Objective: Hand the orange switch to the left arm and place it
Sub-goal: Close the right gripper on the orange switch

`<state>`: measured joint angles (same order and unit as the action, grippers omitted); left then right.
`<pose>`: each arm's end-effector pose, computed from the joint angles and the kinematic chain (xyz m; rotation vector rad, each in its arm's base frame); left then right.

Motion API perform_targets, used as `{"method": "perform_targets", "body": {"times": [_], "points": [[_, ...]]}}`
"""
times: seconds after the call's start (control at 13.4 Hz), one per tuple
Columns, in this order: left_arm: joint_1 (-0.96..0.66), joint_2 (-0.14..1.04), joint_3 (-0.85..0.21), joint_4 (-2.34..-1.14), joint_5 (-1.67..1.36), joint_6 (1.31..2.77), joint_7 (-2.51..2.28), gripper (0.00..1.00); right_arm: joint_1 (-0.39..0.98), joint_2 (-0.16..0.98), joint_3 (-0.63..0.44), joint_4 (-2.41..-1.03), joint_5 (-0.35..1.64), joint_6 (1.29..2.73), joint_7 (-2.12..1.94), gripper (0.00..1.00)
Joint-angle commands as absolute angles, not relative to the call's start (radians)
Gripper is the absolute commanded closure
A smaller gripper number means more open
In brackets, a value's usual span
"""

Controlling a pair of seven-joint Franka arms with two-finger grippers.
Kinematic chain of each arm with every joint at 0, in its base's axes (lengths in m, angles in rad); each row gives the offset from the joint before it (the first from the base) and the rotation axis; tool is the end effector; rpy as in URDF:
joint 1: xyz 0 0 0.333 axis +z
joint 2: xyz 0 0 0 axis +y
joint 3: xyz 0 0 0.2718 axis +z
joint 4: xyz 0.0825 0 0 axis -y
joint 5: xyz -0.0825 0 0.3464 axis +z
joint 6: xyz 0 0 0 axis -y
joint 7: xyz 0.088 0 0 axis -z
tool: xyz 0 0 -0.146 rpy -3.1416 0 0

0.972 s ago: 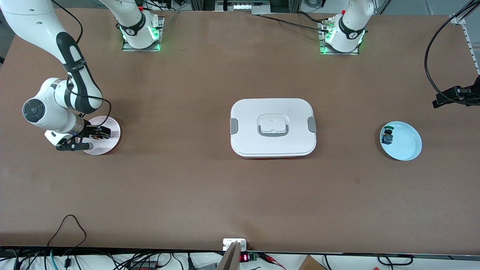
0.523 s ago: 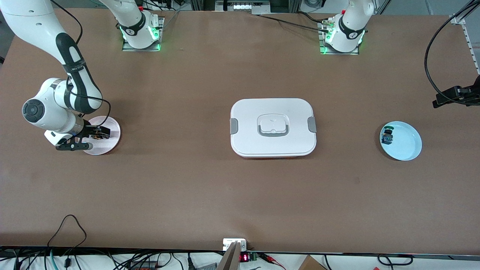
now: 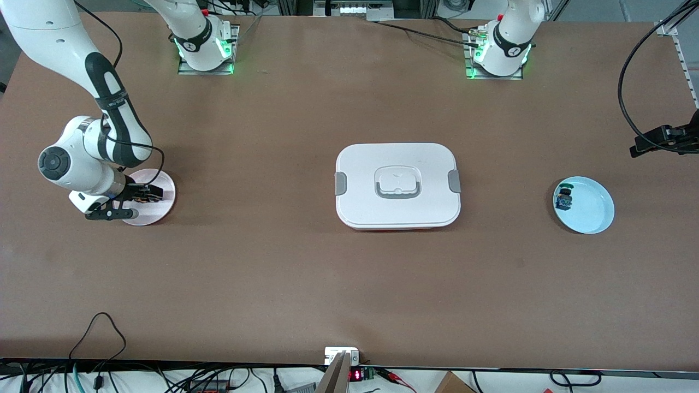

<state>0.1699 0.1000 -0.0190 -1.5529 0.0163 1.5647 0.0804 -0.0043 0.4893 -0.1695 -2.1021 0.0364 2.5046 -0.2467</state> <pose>0.5295 0.0833 0.4959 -3.1324 -0.1095 0.1400 0.5196 -0.0963 0.1326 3.0953 0.0916 -0.1390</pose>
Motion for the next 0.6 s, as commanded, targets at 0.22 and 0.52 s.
{"method": "perform_targets", "body": {"times": [0.22,0.52], "points": [[0.158,0.114,-0.021,-1.529,0.046,1.542,0.064,0.00,-0.018,0.483,-0.155,-2.112,0.046,2.519,-0.310,0.47],[0.158,0.114,-0.021,-1.529,0.046,1.542,0.063,0.00,-0.028,0.474,-0.155,-2.112,0.046,2.496,-0.321,0.79]]}}
